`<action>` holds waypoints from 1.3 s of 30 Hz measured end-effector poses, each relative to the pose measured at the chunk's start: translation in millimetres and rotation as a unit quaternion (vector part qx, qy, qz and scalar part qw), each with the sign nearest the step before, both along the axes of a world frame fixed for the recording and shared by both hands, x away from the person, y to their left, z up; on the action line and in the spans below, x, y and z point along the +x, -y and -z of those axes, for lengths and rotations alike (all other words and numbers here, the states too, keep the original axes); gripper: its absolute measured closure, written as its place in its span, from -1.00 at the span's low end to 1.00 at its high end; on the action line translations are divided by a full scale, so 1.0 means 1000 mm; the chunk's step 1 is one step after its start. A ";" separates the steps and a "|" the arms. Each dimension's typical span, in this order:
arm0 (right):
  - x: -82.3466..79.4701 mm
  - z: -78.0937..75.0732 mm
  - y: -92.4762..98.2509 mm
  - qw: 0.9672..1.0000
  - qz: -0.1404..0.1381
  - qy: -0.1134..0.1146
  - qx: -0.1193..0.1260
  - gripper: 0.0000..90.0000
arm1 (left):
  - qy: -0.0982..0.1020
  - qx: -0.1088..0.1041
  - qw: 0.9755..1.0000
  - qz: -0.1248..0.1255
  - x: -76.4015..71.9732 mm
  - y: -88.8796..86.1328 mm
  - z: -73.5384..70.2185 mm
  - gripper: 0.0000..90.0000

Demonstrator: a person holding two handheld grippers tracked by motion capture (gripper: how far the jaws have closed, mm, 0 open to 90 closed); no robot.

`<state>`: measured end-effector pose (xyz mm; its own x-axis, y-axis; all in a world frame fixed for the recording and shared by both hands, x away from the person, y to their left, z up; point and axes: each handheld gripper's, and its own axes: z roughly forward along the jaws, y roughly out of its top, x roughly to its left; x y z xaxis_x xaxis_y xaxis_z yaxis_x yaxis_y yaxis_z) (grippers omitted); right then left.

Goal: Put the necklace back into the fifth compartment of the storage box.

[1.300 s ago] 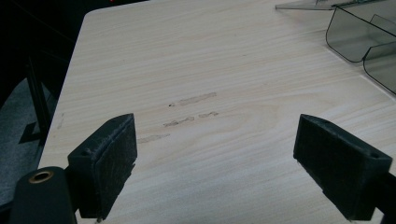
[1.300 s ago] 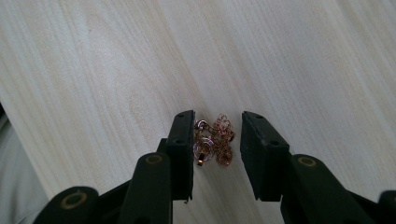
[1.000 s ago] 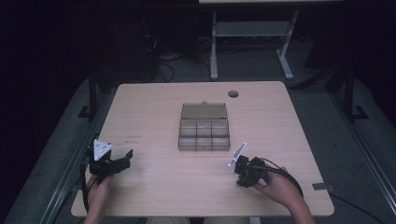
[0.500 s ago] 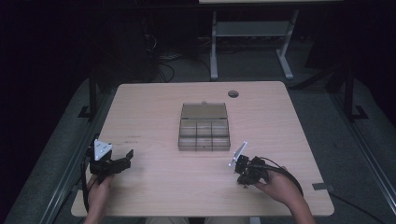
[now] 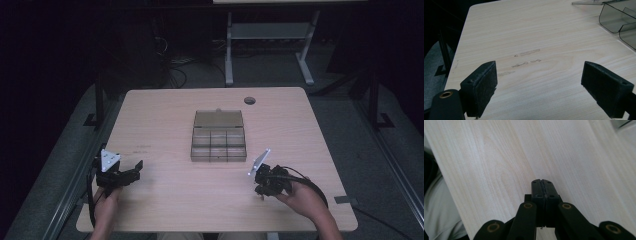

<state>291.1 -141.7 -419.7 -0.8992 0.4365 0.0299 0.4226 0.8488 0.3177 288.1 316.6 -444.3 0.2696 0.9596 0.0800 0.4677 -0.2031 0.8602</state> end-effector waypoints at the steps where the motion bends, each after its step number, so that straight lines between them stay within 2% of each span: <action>1: -0.001 -0.003 0.000 1.000 -0.002 0.005 0.000 0.98 | 0.002 -0.005 1.000 -0.002 0.000 0.001 0.000 -0.71; 3: -0.001 -0.006 0.001 1.000 -0.004 0.009 0.001 0.98 | 0.002 -0.005 1.000 -0.002 0.000 0.001 0.000 -0.71; 5: -0.002 -0.017 0.001 1.000 -0.007 0.018 0.011 0.98 | -0.001 0.000 1.000 0.000 0.000 0.000 0.000 -0.71; 10: 0.000 -0.029 0.001 1.000 -0.012 0.023 0.015 0.98 | 0.002 -0.008 1.000 -0.002 0.000 0.001 0.000 -0.71; 17: 0.012 -0.035 0.000 0.999 -0.016 0.014 0.025 0.98 | 0.000 -0.006 1.000 0.000 0.000 0.001 0.000 -0.71; 39: 0.042 -0.056 -0.022 0.999 -0.030 0.011 0.028 0.97 | -0.002 -0.013 1.000 -0.006 0.001 -0.002 0.002 -0.71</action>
<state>333.0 -119.7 -363.5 -0.9243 0.3803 0.0328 0.3642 0.8529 0.3741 289.2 318.3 -445.9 0.2591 0.9643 0.0544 0.4737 -0.1760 0.8629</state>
